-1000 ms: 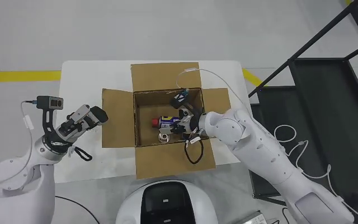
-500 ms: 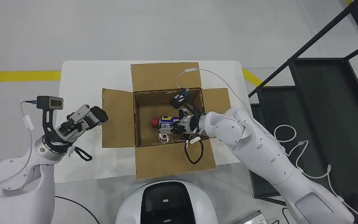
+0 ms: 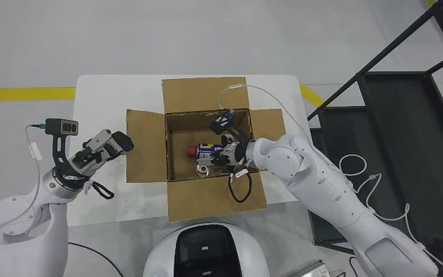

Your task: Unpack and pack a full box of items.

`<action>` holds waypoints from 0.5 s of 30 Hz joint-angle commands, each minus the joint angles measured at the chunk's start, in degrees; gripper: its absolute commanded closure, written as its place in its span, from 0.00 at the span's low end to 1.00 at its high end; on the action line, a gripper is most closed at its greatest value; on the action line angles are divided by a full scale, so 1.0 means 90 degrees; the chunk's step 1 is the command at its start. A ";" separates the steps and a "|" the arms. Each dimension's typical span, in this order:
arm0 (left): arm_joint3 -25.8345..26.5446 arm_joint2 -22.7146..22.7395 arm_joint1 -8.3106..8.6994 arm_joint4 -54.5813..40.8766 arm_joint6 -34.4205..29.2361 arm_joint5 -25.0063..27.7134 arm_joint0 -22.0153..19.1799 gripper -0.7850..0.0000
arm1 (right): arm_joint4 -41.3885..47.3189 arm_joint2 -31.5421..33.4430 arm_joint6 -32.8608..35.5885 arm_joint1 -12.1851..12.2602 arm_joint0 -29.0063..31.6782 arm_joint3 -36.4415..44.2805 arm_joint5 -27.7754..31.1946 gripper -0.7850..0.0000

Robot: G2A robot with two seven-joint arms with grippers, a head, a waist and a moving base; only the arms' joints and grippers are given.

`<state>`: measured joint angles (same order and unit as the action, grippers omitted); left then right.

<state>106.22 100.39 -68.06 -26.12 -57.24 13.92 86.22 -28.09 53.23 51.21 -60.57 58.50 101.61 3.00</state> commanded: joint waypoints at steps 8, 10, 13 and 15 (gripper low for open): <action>0.0000 0.0000 0.0000 0.0000 0.0000 0.0000 0.0000 0.00 | 0.0000 0.0000 0.0000 0.0000 0.0000 0.0000 0.0000 0.00; 0.0000 0.0000 0.0000 0.0000 0.0000 0.0000 0.0000 0.00 | 0.0000 0.0000 0.0000 0.0000 0.0000 0.0000 0.0000 0.00; 0.0000 0.0000 0.0000 0.0000 0.0000 0.0000 0.0000 0.00 | -0.0115 -0.0012 -0.0030 0.0006 0.0011 -0.0019 0.0132 0.00; 0.0000 0.0000 0.0000 0.0000 0.0000 0.0000 0.0000 0.00 | -0.0476 -0.0019 0.0083 0.0027 -0.0086 -0.0185 0.0486 0.00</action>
<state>106.22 100.39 -68.06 -26.12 -57.24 13.92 86.22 -30.29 53.12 51.28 -60.42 58.29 100.69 5.38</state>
